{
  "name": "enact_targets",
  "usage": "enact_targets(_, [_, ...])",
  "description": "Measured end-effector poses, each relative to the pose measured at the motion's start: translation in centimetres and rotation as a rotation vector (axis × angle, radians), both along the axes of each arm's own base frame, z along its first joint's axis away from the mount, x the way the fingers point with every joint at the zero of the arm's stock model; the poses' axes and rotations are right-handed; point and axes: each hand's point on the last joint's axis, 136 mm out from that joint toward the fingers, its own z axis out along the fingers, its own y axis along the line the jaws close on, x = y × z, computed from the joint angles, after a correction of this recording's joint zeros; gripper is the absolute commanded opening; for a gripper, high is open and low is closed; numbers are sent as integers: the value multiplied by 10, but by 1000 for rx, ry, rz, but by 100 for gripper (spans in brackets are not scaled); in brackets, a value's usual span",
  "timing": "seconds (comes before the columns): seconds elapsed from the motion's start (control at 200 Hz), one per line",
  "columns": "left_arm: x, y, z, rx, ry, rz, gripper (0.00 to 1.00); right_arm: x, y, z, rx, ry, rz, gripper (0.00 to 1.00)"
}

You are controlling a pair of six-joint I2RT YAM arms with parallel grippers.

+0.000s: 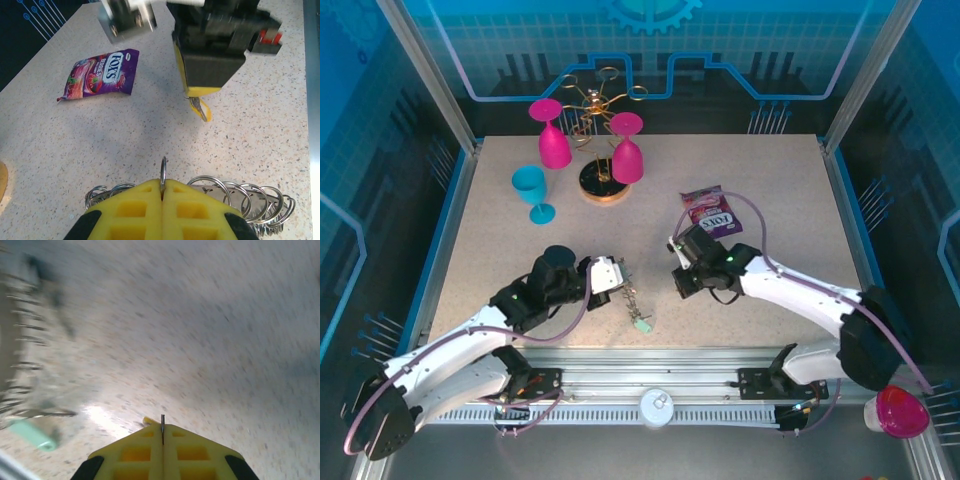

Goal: Put the keys on the keyring

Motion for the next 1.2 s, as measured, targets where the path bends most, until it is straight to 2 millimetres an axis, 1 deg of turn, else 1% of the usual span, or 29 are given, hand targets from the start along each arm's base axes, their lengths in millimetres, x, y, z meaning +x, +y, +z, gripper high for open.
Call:
enact_targets(0.07, [1, -3, 1, -7, -3, -9, 0, 3, 10, 16, 79, -53, 105, 0])
enact_targets(0.14, [2, -6, 1, -16, -6, -18, 0, 0, 17, 25, 137, -95, 210, 0])
enact_targets(0.325, [5, -13, -5, -26, -5, -37, 0, -26, 37, 45, 250, -199, 519, 0])
enact_targets(0.435, [4, -16, -7, -31, -5, -52, 0, -34, 47, 55, 291, -257, 638, 0])
enact_targets(0.545, [3, -18, -7, -38, -20, -63, 0, -41, 54, 60, 323, -300, 729, 0])
enact_targets(0.68, [4, -21, -5, -41, -40, -75, 0, -47, 57, 60, 345, -328, 797, 0])
enact_targets(0.826, [3, -23, -8, -41, -37, -83, 0, -49, 61, 64, 363, -352, 832, 0])
enact_targets(1.026, [1, -24, -8, -45, -40, -92, 0, -46, 65, 65, 366, -373, 841, 0])
enact_targets(1.196, [1, -27, -7, -54, -47, -101, 0, -39, 67, 65, 360, -390, 818, 0])
